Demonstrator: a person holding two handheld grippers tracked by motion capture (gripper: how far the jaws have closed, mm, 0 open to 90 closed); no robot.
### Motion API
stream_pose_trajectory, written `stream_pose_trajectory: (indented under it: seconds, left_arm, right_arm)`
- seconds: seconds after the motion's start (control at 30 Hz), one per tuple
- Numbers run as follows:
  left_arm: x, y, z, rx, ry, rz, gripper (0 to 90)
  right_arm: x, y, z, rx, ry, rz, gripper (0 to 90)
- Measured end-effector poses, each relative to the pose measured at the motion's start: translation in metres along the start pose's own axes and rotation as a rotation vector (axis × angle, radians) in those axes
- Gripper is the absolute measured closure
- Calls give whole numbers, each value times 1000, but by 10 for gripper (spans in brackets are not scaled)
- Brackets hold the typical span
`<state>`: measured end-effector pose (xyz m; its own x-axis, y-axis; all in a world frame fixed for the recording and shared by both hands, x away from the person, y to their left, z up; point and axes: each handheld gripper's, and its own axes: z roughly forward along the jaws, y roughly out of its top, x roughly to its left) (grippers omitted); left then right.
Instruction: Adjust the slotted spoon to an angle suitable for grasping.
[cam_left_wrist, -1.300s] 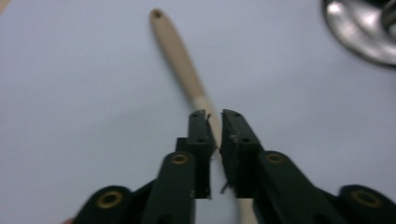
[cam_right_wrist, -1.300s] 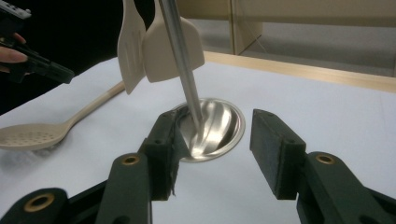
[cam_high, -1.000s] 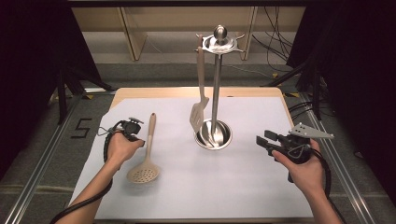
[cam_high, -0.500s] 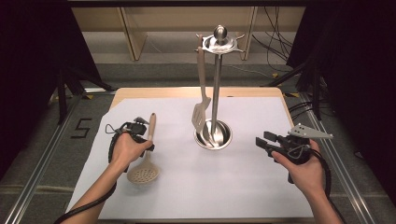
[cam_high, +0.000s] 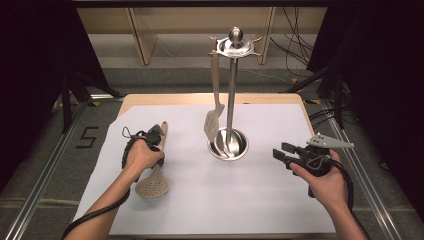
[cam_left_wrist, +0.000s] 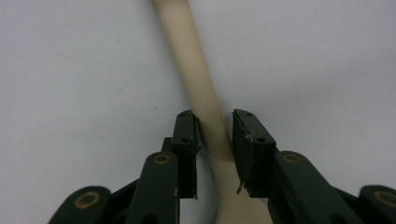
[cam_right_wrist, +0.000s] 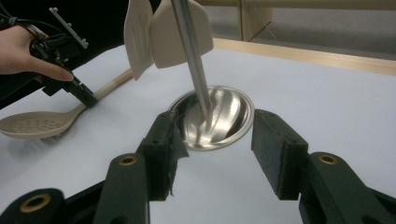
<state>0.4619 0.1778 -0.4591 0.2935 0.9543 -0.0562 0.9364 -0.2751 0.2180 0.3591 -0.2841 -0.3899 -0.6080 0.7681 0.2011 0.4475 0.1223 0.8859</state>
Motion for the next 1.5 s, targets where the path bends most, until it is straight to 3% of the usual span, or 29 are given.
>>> stream_pose_trajectory:
  seconds: [0.03,0.13,0.2,0.3,0.37,0.4,0.5,0.57,0.6,0.67,0.77,0.87,0.9,0.97,1.03,1.1,1.27,1.33,1.37,1.4,1.43,1.5]
  left_arm:
    - [0,-1,-1,7,6,3,720]
    - [1,-11,-3,9,-24,-7,767]
    - [2,-22,-6,13,-43,36,780]
    - [-1,-37,-9,23,-55,48,782]
    - [-3,-48,-12,27,-57,114,782]
    - [-5,-55,-12,1,-56,130,781]
    - [-9,-66,-15,21,-40,193,778]
    - [-11,-69,-15,14,-41,211,768]
    - [-11,-69,-16,14,-42,225,749]
    - [-11,-65,-16,-5,-53,241,644]
    - [-13,-55,-17,-25,-52,254,599]
    - [-18,-43,-12,-7,-71,246,578]
    - [-20,-40,-10,2,-72,255,577]
    - [-22,-36,-8,27,-63,261,578]
    - [-23,-35,-5,19,-56,254,586]
    - [-22,-33,-5,86,-48,278,595]
    - [-21,-28,-6,114,-33,282,670]
    - [-23,-28,-5,121,-27,261,690]
    - [-25,-28,-5,122,-12,241,707]
    - [-27,-29,-5,106,10,224,766]
    - [-28,-30,-4,97,14,218,770]
    - [-26,-29,-7,116,-3,213,772]
  right_arm:
    - [2,0,0,0,1,26,522]
    - [3,0,-2,11,-10,35,522]
    - [2,0,-2,14,-18,26,522]
    - [3,0,-2,13,-12,34,522]
    - [1,1,-1,0,-1,5,521]
    - [1,1,-1,3,0,10,522]
    - [3,1,-1,8,-5,4,522]
    - [3,1,-1,3,0,-3,522]
    - [5,1,-1,8,3,18,522]
    - [4,3,-1,8,0,-9,522]
    - [4,3,0,0,-4,-23,522]
    - [7,3,-3,16,-4,19,522]
    - [4,3,-2,-1,-9,-22,522]
    - [5,3,-3,4,6,20,522]
    - [3,2,-2,-12,0,3,522]
    - [1,2,-3,2,-8,-15,522]
    - [4,2,-2,11,6,21,522]
    - [4,2,-1,-2,1,6,522]
    - [2,3,-2,0,-12,-41,522]
    - [3,3,-2,3,-1,-23,522]
    - [3,3,-2,1,-2,-22,523]
    - [4,3,-2,4,5,-8,523]
